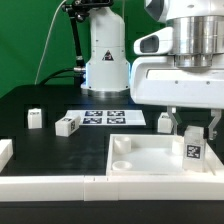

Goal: Assemble one leg

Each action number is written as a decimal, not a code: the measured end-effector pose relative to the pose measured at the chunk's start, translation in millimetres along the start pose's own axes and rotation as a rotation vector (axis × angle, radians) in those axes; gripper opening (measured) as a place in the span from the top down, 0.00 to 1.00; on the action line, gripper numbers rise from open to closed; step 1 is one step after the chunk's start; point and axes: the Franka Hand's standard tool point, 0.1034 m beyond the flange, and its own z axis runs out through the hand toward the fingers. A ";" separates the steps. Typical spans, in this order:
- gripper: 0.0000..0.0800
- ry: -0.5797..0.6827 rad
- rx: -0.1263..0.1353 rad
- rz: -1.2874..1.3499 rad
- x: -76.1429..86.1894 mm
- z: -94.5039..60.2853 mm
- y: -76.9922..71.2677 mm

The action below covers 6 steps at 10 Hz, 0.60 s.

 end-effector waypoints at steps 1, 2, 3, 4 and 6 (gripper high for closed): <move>0.62 0.007 -0.016 0.063 3.2 -0.3 5.0; 0.61 0.012 -0.029 0.103 6.1 -0.5 9.9; 0.61 0.015 -0.031 0.106 7.6 -0.3 11.3; 0.61 0.015 -0.034 0.122 7.9 -0.5 12.2; 0.38 0.014 -0.035 0.117 7.6 0.5 12.5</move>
Offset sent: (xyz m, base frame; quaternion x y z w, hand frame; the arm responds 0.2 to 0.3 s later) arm 0.0000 0.0000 0.0000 0.0000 0.0000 0.1593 0.9872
